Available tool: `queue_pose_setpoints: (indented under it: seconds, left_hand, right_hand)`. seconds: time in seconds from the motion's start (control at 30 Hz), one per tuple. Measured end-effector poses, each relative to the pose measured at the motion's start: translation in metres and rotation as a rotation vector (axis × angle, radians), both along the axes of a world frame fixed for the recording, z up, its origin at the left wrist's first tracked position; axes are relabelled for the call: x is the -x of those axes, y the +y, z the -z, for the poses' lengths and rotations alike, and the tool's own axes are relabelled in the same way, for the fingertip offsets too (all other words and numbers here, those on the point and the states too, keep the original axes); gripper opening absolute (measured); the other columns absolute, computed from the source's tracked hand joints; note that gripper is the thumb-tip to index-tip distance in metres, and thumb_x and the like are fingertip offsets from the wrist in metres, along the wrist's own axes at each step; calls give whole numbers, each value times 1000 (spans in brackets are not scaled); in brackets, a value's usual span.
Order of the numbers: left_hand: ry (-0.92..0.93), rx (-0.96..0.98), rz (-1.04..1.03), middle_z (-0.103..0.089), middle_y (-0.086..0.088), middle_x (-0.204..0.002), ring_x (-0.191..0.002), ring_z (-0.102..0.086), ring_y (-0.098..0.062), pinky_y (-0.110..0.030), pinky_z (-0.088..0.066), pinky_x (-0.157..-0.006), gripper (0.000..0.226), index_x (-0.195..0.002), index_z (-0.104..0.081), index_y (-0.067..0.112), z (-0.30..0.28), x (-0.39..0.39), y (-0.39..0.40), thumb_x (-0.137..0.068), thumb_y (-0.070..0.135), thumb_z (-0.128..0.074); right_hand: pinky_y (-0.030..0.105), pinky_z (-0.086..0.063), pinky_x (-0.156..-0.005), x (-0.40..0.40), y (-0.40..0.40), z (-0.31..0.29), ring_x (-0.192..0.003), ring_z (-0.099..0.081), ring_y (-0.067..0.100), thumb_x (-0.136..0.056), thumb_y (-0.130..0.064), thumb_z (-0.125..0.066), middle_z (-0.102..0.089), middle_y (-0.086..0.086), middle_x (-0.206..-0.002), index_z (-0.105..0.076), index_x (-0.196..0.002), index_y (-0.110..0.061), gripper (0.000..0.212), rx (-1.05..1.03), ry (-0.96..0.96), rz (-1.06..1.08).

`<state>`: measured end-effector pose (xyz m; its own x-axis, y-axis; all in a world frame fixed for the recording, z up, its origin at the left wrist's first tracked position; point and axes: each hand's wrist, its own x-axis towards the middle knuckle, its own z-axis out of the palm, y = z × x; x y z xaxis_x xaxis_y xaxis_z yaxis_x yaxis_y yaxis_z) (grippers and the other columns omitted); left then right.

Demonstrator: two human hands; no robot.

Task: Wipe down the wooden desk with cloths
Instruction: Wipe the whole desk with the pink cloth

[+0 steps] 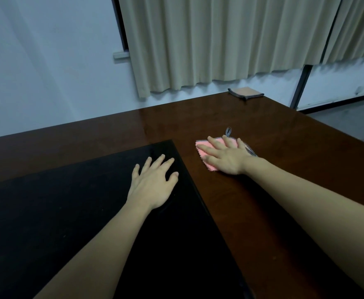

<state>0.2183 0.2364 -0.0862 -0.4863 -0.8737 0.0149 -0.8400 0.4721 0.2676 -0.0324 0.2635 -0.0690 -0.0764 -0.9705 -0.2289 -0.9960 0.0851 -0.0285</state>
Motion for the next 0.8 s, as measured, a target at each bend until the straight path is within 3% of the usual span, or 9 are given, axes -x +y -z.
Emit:
queue_pose_setpoints:
  seconds: [0.2, 0.37, 0.8]
  left_hand:
    - [-18, -11, 2, -9, 11, -170, -157, -2, -22, -51, 1, -125, 56, -160, -22, 39, -2, 1, 1, -106, 55, -28]
    - [-19, -67, -15, -14, 8, -169, -157, -6, -26, -53, -4, -125, 57, -158, -27, 37, -12, 5, -2, -105, 54, -36]
    - [-34, -53, 87, -6, 11, -170, -157, 3, -23, -53, 8, -123, 58, -160, -22, 40, -12, 73, 4, -105, 58, -30]
  right_hand:
    - [64, 11, -120, -22, 85, -3, -153, 20, 33, -102, -65, -7, 23, -10, -166, 14, -152, -58, 55, -11, 12, -179]
    - [58, 16, -121, -21, 142, 1, -150, 28, 25, -97, -71, -6, 28, -19, -162, 16, -146, -67, 54, 4, -40, -261]
    - [66, 7, -119, 71, -1, 3, -155, 10, 34, -103, -65, -15, 12, -13, -169, 4, -153, -60, 54, 21, -16, 72]
